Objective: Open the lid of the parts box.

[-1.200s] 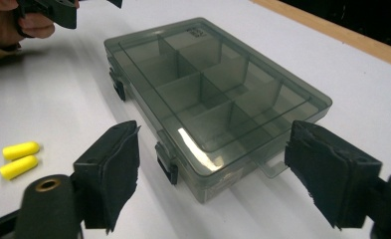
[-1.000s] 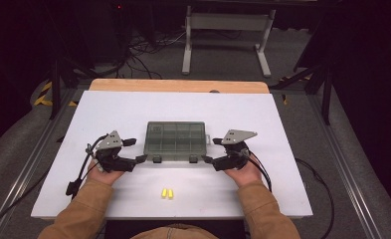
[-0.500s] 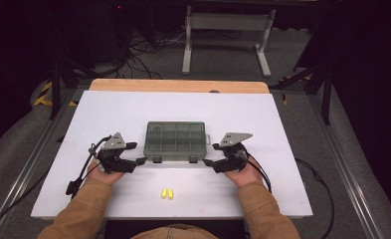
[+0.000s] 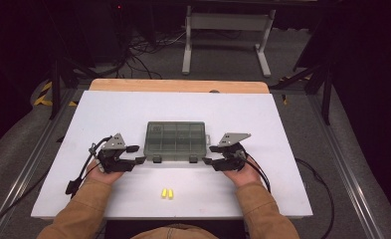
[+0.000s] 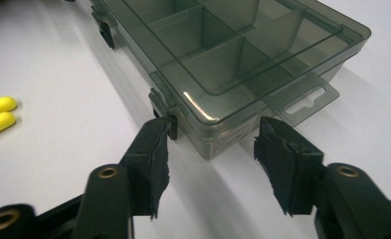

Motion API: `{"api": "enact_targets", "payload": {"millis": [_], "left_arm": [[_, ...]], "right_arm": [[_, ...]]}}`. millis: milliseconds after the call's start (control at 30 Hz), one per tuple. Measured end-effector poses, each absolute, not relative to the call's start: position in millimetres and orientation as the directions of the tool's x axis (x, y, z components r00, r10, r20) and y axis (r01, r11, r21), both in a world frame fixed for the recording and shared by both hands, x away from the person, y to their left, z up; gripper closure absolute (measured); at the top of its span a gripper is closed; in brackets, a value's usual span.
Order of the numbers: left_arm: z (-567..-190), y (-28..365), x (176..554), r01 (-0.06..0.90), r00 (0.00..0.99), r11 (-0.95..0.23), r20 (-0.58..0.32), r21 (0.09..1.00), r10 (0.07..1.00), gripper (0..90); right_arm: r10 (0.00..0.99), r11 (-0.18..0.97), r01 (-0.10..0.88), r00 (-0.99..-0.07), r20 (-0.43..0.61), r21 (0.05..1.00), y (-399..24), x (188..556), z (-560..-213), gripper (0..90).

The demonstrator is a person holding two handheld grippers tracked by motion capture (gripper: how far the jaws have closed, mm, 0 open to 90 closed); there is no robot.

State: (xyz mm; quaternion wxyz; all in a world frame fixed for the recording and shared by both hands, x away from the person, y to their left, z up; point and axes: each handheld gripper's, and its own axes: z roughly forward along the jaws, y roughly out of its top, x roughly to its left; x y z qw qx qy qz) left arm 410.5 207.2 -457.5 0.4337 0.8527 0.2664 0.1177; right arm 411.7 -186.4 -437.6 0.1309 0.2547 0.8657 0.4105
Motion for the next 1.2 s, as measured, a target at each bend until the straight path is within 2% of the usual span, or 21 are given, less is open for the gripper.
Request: {"api": "enact_targets", "payload": {"millis": [267,567,1200], "left_arm": [[-458.4,205.2,410.4,0.355,0.836,-0.502,-0.028,0.788,0.548,58.6],[-459.3,203.7,410.3,0.347,0.843,-0.527,-0.012,0.775,0.537,67.2],[-458.8,200.6,409.0,0.320,0.854,-0.543,0.012,0.776,0.520,72.3]], "right_arm": [[0.554,0.547,0.347,-0.832,-0.019,0.762,-184.4,413.5,-440.8,58.9],[0.552,0.555,0.350,-0.834,-0.019,0.755,-183.5,414.4,-442.6,63.0],[0.550,0.559,0.350,-0.835,-0.021,0.751,-182.0,414.8,-444.2,68.1]]}}
